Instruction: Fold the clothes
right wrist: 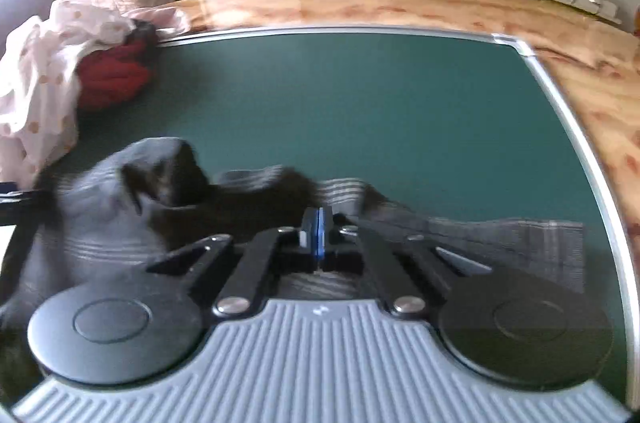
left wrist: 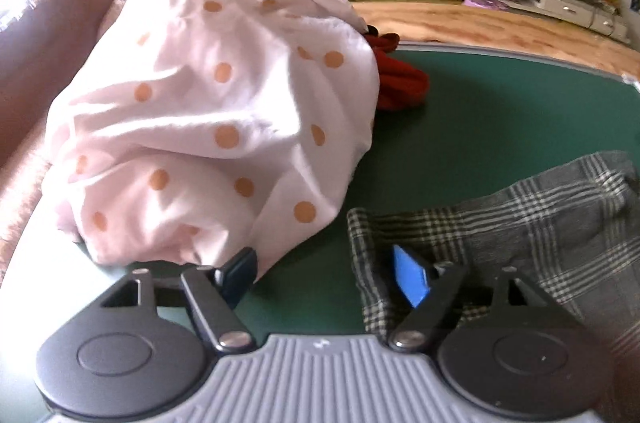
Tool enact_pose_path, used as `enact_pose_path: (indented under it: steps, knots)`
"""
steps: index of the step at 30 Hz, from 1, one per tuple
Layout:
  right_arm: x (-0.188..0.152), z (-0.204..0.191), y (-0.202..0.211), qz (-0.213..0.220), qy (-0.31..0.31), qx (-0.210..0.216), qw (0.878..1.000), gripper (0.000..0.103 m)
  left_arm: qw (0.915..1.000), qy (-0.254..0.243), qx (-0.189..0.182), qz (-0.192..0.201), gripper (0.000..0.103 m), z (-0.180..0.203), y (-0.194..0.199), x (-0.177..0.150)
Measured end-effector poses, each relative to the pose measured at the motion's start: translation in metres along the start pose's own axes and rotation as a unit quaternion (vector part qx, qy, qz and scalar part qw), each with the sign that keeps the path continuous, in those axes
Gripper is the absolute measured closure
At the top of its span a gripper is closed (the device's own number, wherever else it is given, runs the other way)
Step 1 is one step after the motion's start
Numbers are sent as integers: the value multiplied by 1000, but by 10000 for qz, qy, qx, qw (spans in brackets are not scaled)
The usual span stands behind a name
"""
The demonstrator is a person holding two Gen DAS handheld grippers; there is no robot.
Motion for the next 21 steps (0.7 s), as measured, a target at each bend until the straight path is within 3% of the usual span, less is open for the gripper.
enact_pose_path:
  steps: [2, 3, 5, 7, 8, 9, 10, 12, 16, 18, 21]
  knots:
    - [1, -6, 2, -74, 163, -89, 9998, 103, 9994, -39, 337, 65, 27, 5, 8, -3]
    - [1, -10, 4, -81, 225, -154, 9996, 103, 9990, -9, 418, 144, 34, 6, 15, -2]
    - [3, -17, 10, 61, 277, -200, 9994, 99, 9986, 44, 199, 483, 36, 9, 35, 4]
    - [8, -18, 14, 289, 198, -107, 9993, 99, 9956, -37, -562, 745, 35, 25, 56, 11]
    - [11, -18, 15, 343, 124, -45, 9993, 99, 9918, -89, -992, 803, 28, 35, 64, 15]
    - [14, -18, 13, 346, 36, 26, 9994, 99, 9876, -122, -1431, 642, 21, 48, 64, 19]
    - [16, -20, 11, 323, -18, 84, 9994, 99, 9819, -142, -1853, 378, 21, 61, 59, 23]
    - [16, -22, 8, 261, -65, 166, 9995, 99, 9734, -220, -2281, 55, 22, 84, 50, 23]
    - [9, -21, -3, 124, -40, 161, 9998, 100, 9852, -546, -1612, -190, 24, 114, 15, 20]
    - [5, -15, -7, 76, -12, 48, 10000, 100, 9900, -683, -1191, -329, 8, 119, -3, 12]
    - [0, -3, -6, 92, -125, -129, 9998, 103, 9938, -819, -751, 11, 2, 120, -9, 6]
Point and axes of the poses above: each gripper's, at about its wrist camera, not at the fingertips, and y roughly against the way its jaws point, z to its right, x to its top, the point moved 4 cm from there along -y, roughly the way its jaws point, and after that the axes turned 9 degrees about y, right-handed, at the moved point
